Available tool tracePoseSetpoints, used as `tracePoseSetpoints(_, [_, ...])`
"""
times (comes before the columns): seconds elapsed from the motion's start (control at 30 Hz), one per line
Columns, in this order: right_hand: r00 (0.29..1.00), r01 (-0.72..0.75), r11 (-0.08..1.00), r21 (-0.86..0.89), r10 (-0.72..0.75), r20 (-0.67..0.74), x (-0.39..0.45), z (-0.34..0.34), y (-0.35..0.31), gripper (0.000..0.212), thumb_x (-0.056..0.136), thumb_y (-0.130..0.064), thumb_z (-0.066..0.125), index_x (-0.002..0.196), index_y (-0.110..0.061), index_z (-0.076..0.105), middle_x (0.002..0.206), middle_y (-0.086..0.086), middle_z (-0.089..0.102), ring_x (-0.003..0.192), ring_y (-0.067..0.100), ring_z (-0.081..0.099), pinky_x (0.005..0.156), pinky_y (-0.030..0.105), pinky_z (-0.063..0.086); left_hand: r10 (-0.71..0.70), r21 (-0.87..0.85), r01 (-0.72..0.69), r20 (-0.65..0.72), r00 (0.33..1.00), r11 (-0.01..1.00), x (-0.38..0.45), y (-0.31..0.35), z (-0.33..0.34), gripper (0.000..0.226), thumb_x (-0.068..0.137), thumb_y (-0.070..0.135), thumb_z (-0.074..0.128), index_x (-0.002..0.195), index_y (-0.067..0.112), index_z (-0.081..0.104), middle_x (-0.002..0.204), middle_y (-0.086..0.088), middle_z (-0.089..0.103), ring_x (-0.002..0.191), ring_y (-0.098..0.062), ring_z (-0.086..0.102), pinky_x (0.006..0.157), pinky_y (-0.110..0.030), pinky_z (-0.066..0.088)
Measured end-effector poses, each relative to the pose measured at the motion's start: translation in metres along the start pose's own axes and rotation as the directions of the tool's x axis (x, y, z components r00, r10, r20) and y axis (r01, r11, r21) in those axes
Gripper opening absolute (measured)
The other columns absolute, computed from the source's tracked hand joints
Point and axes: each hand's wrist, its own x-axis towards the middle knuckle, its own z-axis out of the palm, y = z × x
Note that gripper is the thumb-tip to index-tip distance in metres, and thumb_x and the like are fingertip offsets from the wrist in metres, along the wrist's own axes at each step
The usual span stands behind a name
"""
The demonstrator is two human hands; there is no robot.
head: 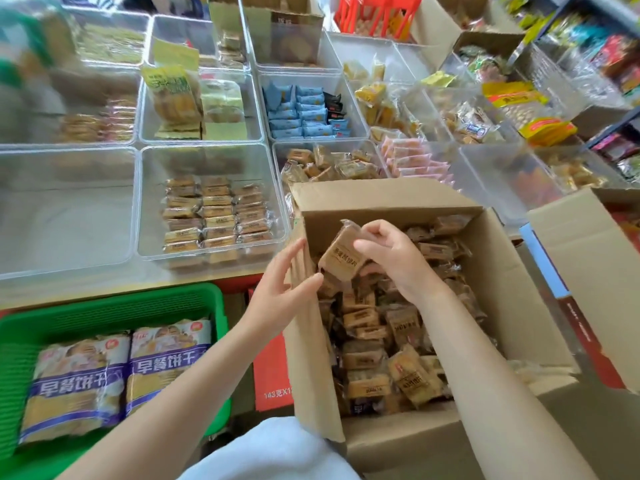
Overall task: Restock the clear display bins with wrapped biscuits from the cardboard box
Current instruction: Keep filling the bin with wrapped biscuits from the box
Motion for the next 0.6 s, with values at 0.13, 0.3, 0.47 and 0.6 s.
tracePoseSetpoints(0.13, [0.988, 0.101, 0.995, 0.029, -0.103, 0.112, 0.012, 0.040, -0.050, 0.026, 0.097, -0.027, 0.065, 0.119, -0.014, 0.067, 0.109, 0.005, 0.073, 0.106, 0.023, 0.069, 0.094, 0.045, 0.057, -0.027, -0.194, 0.024, -0.015, 1.000, 0.981, 0.007, 0.029, -0.044, 0.042, 0.084, 0.049, 0.066, 0.124, 0.035, 0.063, 0.115, 0.018, 0.070, 0.105, 0.003, 0.063, 0.081, -0.017, 0.053])
tracePoseSetpoints(0.3, [0.970, 0.101, 0.995, 0.010, -0.100, 0.222, 0.061, 0.111, -0.075, 0.032, 0.096, -0.028, 0.068, 0.125, -0.016, 0.066, 0.112, 0.003, 0.074, 0.105, 0.024, 0.069, 0.087, 0.043, 0.059, -0.083, -0.353, 0.046, -0.092, 0.992, 0.934, 0.031, 0.023, -0.113, 0.031, 0.085, 0.037, 0.072, 0.109, 0.018, 0.070, 0.097, 0.003, 0.077, 0.091, -0.013, 0.074, 0.075, -0.023, 0.057])
tracePoseSetpoints(0.47, [0.971, 0.095, 0.963, -0.251, -0.035, 0.235, 0.133, 0.173, -0.072, 0.028, 0.090, -0.027, 0.075, 0.115, -0.022, 0.067, 0.104, -0.005, 0.074, 0.097, 0.011, 0.070, 0.083, 0.031, 0.058, 0.002, 0.066, 0.015, -0.249, 0.968, 0.998, 0.072, -0.043, -0.180, 0.028, 0.093, 0.051, 0.063, 0.106, 0.027, 0.072, 0.097, 0.010, 0.076, 0.094, -0.011, 0.068, 0.084, -0.037, 0.057])
tracePoseSetpoints(0.6, [0.997, 0.078, 0.826, -0.558, -0.059, 0.052, 0.221, 0.198, -0.052, 0.022, 0.088, -0.028, 0.075, 0.107, -0.024, 0.065, 0.099, -0.006, 0.069, 0.091, 0.013, 0.065, 0.083, 0.032, 0.054, 0.078, 0.711, 0.183, -0.318, 0.945, 0.679, 0.112, -0.123, -0.224, 0.072, 0.093, 0.066, 0.029, 0.135, 0.014, 0.058, 0.145, -0.013, 0.053, 0.137, -0.030, 0.042, 0.111, -0.048, 0.032])
